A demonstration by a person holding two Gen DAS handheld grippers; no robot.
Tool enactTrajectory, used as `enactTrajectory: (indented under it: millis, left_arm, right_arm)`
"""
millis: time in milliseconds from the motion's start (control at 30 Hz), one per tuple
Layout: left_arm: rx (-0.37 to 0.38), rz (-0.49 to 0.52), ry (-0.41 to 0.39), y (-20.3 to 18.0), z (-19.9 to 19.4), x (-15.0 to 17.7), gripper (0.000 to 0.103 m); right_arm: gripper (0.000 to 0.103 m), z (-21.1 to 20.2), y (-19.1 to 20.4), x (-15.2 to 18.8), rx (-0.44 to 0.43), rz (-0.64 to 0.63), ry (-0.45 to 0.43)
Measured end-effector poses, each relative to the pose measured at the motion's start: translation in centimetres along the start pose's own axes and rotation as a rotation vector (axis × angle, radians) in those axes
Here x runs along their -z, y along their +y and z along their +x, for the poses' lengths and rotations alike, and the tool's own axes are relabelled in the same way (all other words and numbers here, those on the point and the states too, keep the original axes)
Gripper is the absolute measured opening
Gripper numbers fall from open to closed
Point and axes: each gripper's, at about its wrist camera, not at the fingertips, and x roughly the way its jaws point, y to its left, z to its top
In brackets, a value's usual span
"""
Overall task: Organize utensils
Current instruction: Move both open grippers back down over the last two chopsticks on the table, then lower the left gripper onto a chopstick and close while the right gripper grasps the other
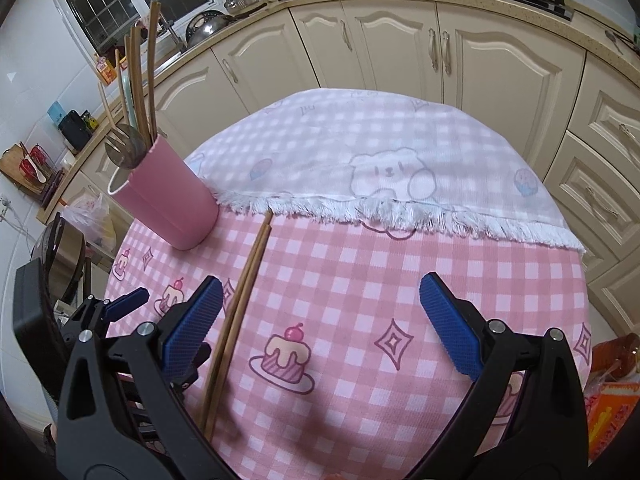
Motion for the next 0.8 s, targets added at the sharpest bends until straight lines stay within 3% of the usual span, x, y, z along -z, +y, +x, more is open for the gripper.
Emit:
enactTrajectory:
  millis: [400,500,800]
  left_arm:
    - [0.004,0.027,-0.005,-0.5,1.6,-1.0,0.099]
    - [-0.001,0.050,0.023,-0.8,2.5,-1.2,0.098]
    - [0.019,0.016,0.025,1.4,2.8,-1.5,0.094]
  right_arm:
    - [0.097,1.4,0.1,0.6,0.025,-0.018,0.037]
    - [0.097,1.5,0.2,0.8,0.030,-0.018,0.042]
    - [0.097,2.5,1.4,1.4,0.072,-0.076,0.087]
